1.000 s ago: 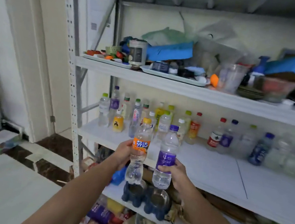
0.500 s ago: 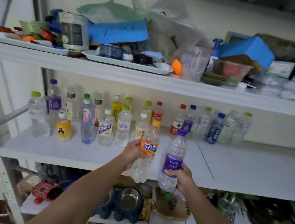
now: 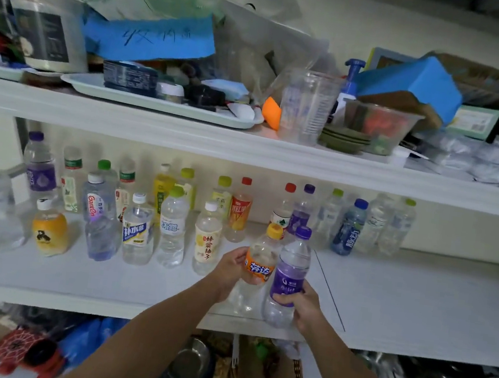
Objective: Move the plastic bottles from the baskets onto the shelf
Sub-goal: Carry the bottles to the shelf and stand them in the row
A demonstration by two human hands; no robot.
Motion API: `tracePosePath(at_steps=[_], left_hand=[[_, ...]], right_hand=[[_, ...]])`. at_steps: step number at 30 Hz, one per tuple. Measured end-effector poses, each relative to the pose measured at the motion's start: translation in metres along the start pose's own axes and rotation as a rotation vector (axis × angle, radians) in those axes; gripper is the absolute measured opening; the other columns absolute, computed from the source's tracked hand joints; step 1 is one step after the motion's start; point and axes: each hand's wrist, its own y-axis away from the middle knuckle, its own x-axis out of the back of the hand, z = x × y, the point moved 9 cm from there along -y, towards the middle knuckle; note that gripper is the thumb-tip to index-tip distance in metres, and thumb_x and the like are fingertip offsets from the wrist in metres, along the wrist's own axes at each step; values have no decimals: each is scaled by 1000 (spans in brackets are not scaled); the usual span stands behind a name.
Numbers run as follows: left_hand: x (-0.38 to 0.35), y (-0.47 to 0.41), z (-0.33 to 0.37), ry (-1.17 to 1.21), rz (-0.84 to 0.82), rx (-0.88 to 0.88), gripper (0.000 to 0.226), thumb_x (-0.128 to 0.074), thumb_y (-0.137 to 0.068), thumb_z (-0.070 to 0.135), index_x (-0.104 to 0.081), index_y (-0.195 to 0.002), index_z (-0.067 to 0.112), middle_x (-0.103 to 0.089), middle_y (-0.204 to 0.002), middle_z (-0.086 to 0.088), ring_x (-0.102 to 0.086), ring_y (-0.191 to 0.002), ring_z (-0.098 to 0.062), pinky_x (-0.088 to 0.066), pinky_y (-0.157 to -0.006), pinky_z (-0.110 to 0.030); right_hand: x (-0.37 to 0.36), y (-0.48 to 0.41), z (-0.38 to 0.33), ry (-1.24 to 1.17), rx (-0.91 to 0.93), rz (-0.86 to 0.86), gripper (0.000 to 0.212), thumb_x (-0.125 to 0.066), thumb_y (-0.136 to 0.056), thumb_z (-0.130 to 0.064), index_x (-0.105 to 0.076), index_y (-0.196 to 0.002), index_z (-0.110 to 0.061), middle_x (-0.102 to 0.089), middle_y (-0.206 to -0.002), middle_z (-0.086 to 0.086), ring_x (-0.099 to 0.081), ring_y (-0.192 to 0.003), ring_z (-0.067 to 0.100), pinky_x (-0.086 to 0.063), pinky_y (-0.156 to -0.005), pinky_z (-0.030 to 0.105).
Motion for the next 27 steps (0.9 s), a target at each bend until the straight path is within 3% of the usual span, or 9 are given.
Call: tracePosePath(at_steps=[6,10,12,15,21,24,27], left_hand=[[-3,-22,-11,39,60,-5,60,-67,-66,-23,-61,-108,20,-67,-108,-4,-61,-102,-20,-55,-81,-31],[2,-27,-15,74,75,-17,65,-65,-70,-23,-54,-127,6,-63,-118,-15,-58,-111,-27,-51,-91,-37],[7,-26,-18,93,82,-9,69,-65,-70,-23,-51,-131,5,-62,-120,-14,-58,-113,-27,-47,-96,-38],[14,-23,-29,69,100,10,75,-69,-68,-21,-50,-133,10,-62,-126,-11,-57,-117,-25,-50,-93,-33],[18,-16,-61,-396,216,73,69,-81,-65,-7,-54,-122,20,-63,-118,6,-55,-117,-17,-44,-84,-20],[19,-15,-66,-673,304,42,71,-88,-63,9,-51,-124,17,-55,-124,-4,-51,-114,-18,-43,-96,-29],[20,-15,-69,-869,377,36,75,-88,-63,20,-51,-128,16,-45,-119,-6,-44,-113,-20,-38,-99,-26]], right_hand=[[3,-40,-2,18,-21,-78,62,-70,-58,26,-61,-107,-11,-69,-99,11,-64,-92,27,-53,-68,33],[3,-61,5,-22,-53,-122,61,-65,-60,29,-60,-110,-7,-68,-98,12,-63,-92,28,-54,-70,34],[-1,-69,7,-31,-59,-151,60,-62,-60,31,-59,-108,-5,-67,-96,12,-63,-90,27,-53,-70,34],[-7,-77,5,30,-37,-196,61,-64,-58,30,-60,-109,-3,-66,-100,16,-62,-91,29,-53,-71,34],[-8,-76,11,161,-43,-245,42,-74,-70,11,-62,-103,-14,-69,-101,12,-66,-88,26,-55,-69,36],[-10,-72,2,324,118,-287,50,-80,-67,7,-59,-104,-21,-68,-99,1,-65,-93,20,-54,-76,33],[-9,-66,-4,588,337,-272,34,-85,-63,-1,-65,-87,-13,-71,-86,6,-68,-83,22,-56,-76,36]])
